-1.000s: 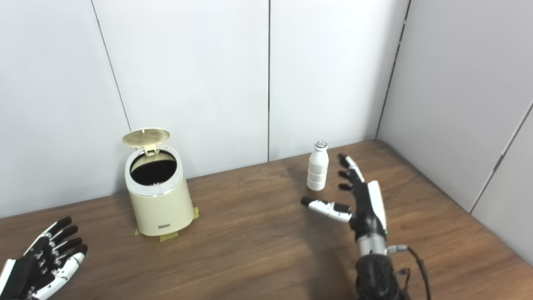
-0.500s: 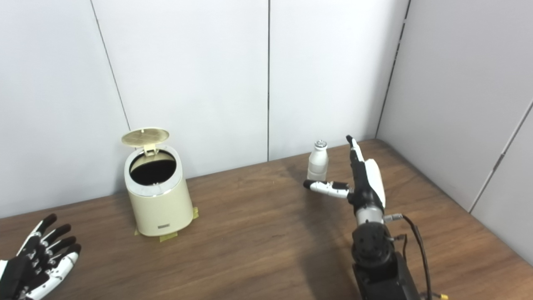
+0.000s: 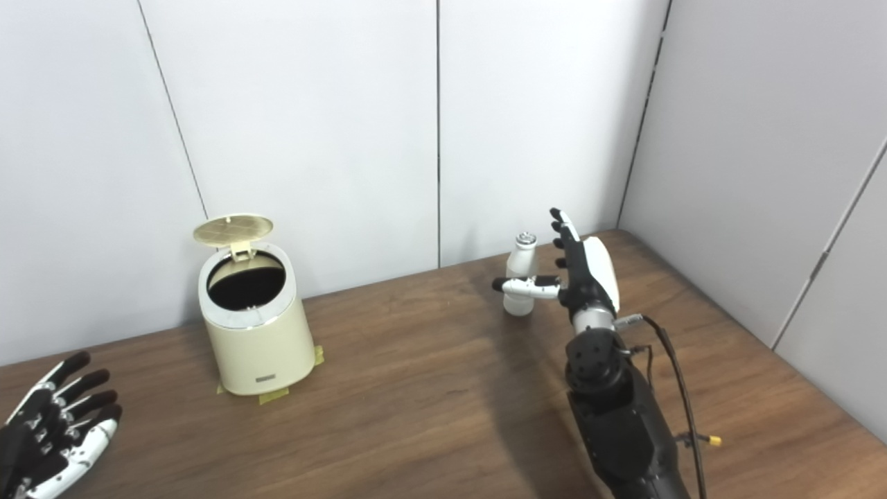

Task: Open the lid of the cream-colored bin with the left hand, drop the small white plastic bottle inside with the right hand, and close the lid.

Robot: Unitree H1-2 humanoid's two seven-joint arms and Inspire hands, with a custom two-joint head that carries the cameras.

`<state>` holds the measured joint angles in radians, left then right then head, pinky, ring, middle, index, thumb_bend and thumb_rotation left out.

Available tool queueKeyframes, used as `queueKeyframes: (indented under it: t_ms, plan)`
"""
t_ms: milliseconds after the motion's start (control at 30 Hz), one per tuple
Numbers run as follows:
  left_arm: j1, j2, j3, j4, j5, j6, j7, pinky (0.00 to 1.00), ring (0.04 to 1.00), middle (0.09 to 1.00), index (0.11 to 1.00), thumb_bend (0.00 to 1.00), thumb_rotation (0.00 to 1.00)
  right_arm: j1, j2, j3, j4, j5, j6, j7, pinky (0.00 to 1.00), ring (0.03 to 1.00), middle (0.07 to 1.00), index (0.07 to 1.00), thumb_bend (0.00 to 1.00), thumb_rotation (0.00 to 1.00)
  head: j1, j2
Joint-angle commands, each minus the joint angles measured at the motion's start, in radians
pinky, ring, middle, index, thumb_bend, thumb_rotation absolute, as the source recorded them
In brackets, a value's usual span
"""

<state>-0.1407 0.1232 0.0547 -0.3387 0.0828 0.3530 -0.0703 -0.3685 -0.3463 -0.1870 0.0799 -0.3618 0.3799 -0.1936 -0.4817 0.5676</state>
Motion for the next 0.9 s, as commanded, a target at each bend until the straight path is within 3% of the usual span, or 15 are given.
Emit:
queueKeyframes:
  t_ms: [0, 500, 667, 733, 867]
  plan:
    - [-0.024, 0.0, 0.002, -0.047, 0.009, -0.01, 0.019, 0.67, 0.762, 0.816, 0.882, 0.35, 0.0, -0.053, -0.048, -0.004, 0.015, -0.007, -0.044, -0.015, 0.73, 0.837, 0.881, 0.906, 0.85, 0.2, 0.004, 0.002]
    - [-0.024, 0.019, -0.01, -0.055, -0.003, 0.013, 0.006, 0.69, 0.785, 0.838, 0.881, 0.32, 0.0, -0.069, -0.093, 0.01, 0.147, 0.016, -0.104, -0.027, 0.68, 0.795, 0.842, 0.834, 0.81, 0.09, 0.003, 0.003]
    - [-0.027, 0.025, -0.013, -0.049, 0.001, 0.01, 0.006, 0.7, 0.787, 0.842, 0.888, 0.32, 0.0, -0.071, -0.09, 0.008, 0.164, 0.015, -0.114, -0.039, 0.68, 0.782, 0.812, 0.811, 0.82, 0.1, -0.001, 0.005]
    - [-0.027, 0.024, -0.013, -0.049, -0.003, 0.013, 0.005, 0.7, 0.79, 0.844, 0.89, 0.32, 0.0, -0.071, -0.084, 0.012, 0.15, 0.007, -0.095, -0.04, 0.65, 0.763, 0.805, 0.806, 0.82, 0.09, -0.006, 0.005]
    - [-0.024, 0.021, -0.013, -0.048, -0.012, 0.009, 0.002, 0.71, 0.794, 0.847, 0.891, 0.31, 0.0, -0.077, -0.082, 0.018, 0.186, 0.003, -0.119, -0.062, 0.61, 0.712, 0.769, 0.787, 0.82, 0.08, -0.006, 0.008]
